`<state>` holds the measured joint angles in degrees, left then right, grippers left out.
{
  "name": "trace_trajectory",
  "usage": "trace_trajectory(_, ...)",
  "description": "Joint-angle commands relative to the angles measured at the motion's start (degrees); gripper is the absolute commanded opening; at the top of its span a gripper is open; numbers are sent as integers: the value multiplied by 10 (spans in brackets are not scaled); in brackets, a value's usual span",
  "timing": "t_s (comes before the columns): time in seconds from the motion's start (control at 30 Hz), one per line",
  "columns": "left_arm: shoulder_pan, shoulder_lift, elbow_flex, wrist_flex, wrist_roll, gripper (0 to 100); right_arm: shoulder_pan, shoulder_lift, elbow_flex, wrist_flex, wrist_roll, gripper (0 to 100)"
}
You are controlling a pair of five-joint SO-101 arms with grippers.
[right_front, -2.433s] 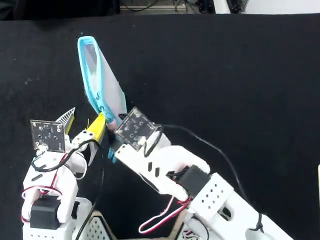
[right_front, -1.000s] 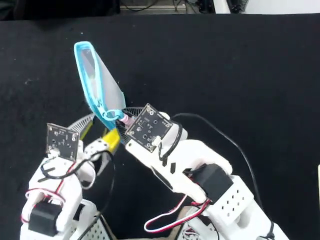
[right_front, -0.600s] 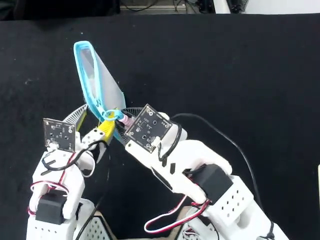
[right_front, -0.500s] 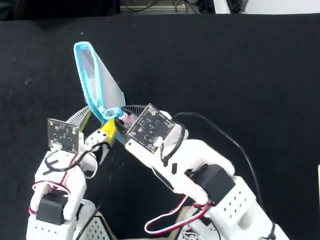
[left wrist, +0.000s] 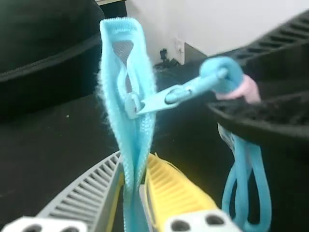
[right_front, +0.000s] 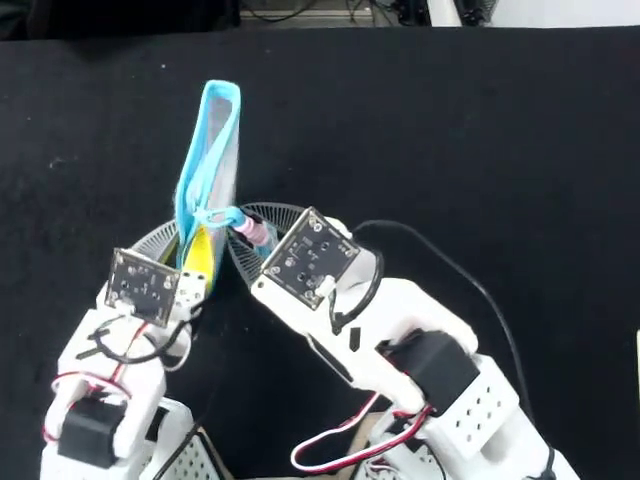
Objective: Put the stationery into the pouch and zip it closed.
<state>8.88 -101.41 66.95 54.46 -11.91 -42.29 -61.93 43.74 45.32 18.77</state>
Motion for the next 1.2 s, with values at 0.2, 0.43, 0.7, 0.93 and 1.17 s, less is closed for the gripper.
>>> trace_trajectory(0.2, 3, -7, -91, 138, -114, 29, 76, -18, -45, -3, -20, 11)
trace_trajectory(0.43, 7, -7, -81, 145, -112, 29, 148, -15, -51, -3, -64, 11)
trace_trajectory(0.7, 8, -7, -81, 146, -111, 29, 195, -14, -38, -5, -63, 11)
trace_trajectory(0.93, 9, -7, -81, 146, -111, 29, 236, -6, 7, -108, -63, 11)
trace_trajectory(1.17, 9, -7, -81, 146, -111, 29, 245, 92, -7, -141, -63, 11)
